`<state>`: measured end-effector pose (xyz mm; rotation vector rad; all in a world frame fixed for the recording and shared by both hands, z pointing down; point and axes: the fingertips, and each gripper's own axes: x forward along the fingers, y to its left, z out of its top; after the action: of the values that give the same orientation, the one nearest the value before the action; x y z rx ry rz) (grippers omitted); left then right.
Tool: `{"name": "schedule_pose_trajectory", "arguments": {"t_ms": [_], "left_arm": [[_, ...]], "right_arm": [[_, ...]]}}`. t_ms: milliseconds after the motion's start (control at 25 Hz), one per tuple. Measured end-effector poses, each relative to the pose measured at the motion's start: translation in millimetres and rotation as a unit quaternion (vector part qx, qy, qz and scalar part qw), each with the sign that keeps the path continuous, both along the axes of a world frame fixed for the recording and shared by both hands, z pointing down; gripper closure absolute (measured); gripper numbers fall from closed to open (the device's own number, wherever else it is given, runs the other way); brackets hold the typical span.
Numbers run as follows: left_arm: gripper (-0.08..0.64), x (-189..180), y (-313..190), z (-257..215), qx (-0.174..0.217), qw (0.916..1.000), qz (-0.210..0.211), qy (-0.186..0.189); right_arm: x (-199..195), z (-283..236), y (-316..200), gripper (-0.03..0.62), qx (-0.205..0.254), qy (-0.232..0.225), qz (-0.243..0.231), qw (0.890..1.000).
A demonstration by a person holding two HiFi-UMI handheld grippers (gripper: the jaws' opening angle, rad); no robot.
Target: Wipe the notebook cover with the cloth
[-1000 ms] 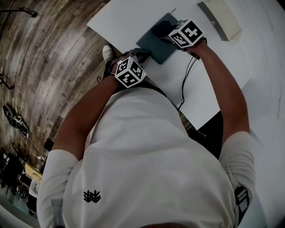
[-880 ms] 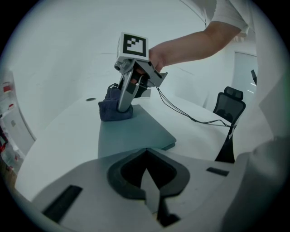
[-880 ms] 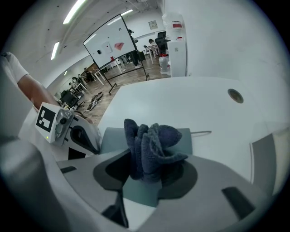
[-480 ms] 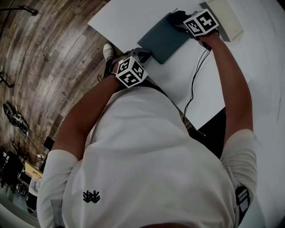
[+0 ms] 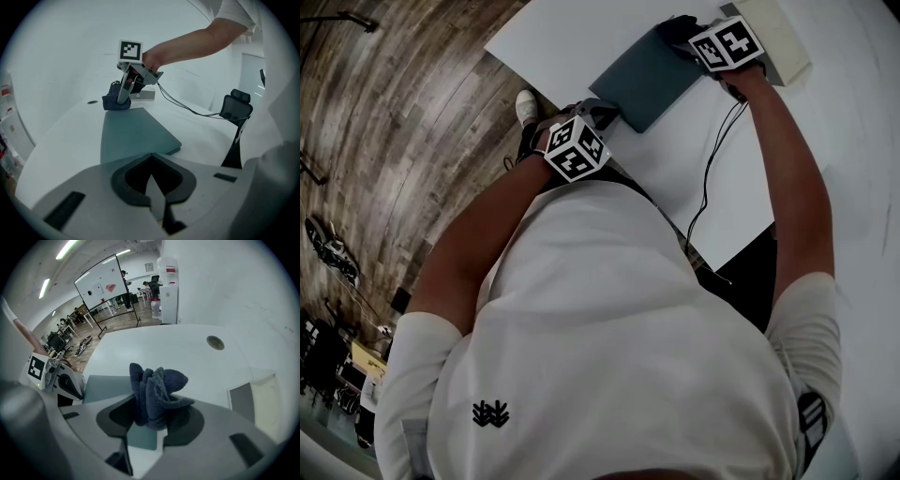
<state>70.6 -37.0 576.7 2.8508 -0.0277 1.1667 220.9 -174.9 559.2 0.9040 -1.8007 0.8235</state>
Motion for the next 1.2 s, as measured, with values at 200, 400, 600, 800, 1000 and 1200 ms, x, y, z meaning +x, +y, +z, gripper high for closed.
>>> {"name": "schedule_pose_trajectory", "arguments": {"t_ms": [200, 400, 600, 800, 1000, 1200], "left_arm": [[0.554, 0, 1, 1, -0.001, 1.0, 0.0, -0.001], [0.554, 0, 1, 0, -0.001, 1.0, 0.001, -0.002], [0.554, 1, 0, 1, 0.001, 1.0, 0.003, -0.002], [0.554, 1, 3, 0, 0.002, 1.0, 0.006, -0.002], [0.554, 2, 3, 0, 0.002, 0.9999, 0.01, -0.004], [0.554, 2, 3, 1, 0.001, 0.9999, 0.012, -0.006]], "right_arm": [[-47, -11, 24, 0.433, -0.013, -0.036, -0.034, 0.999], [-114, -14, 57, 0.433, -0.031, -0.07, -0.108, 0.991], [-161, -11, 75, 0.433, -0.05, -0.1, -0.138, 0.984], [-171, -2, 79, 0.433, -0.068, -0.088, -0.145, 0.983], [-165, 3, 74, 0.433, -0.086, -0.102, -0.128, 0.983], [-147, 6, 60, 0.433, -0.1, -0.116, -0.1, 0.983]]}}
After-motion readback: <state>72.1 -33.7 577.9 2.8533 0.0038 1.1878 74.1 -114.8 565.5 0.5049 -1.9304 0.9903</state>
